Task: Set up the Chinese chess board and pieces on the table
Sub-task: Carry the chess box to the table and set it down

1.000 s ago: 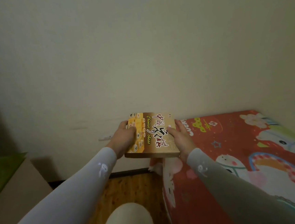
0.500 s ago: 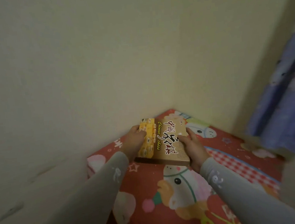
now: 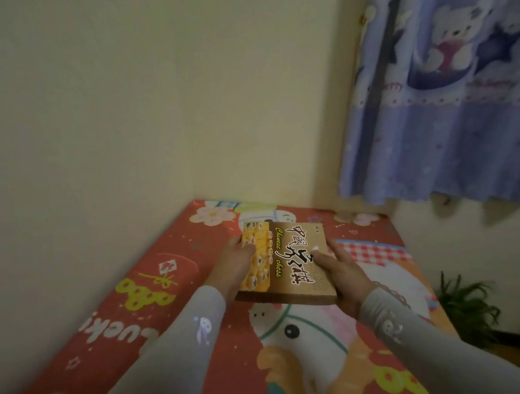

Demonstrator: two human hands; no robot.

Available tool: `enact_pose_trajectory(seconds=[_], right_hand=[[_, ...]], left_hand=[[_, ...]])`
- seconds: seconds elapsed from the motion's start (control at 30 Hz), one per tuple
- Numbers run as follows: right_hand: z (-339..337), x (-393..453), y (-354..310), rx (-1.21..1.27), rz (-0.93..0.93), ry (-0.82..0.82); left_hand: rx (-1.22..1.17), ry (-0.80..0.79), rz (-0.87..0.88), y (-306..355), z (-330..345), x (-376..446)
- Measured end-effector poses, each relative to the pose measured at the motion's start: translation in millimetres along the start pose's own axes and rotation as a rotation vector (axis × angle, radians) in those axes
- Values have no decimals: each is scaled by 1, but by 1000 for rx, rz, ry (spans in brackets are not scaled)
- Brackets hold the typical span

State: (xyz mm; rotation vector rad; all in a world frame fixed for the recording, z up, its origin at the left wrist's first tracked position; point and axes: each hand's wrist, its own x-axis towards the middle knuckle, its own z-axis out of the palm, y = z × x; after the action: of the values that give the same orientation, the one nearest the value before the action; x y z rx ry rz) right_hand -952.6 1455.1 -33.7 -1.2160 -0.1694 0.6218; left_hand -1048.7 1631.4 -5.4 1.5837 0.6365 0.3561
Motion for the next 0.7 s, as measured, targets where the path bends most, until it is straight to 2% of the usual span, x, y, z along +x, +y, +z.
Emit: enact_pose_trajectory(seconds=[0.23, 0.37, 0.7], right_hand=[[-37, -17, 105, -41, -41, 115], [-55, -42, 142, -74, -78, 114], [-52, -107, 142, -60, -143, 94]], left_hand=[[10, -92, 14, -111, 13, -7], [-9, -91, 17, -151, 22, -35], [21, -63, 60, -149, 18, -89]])
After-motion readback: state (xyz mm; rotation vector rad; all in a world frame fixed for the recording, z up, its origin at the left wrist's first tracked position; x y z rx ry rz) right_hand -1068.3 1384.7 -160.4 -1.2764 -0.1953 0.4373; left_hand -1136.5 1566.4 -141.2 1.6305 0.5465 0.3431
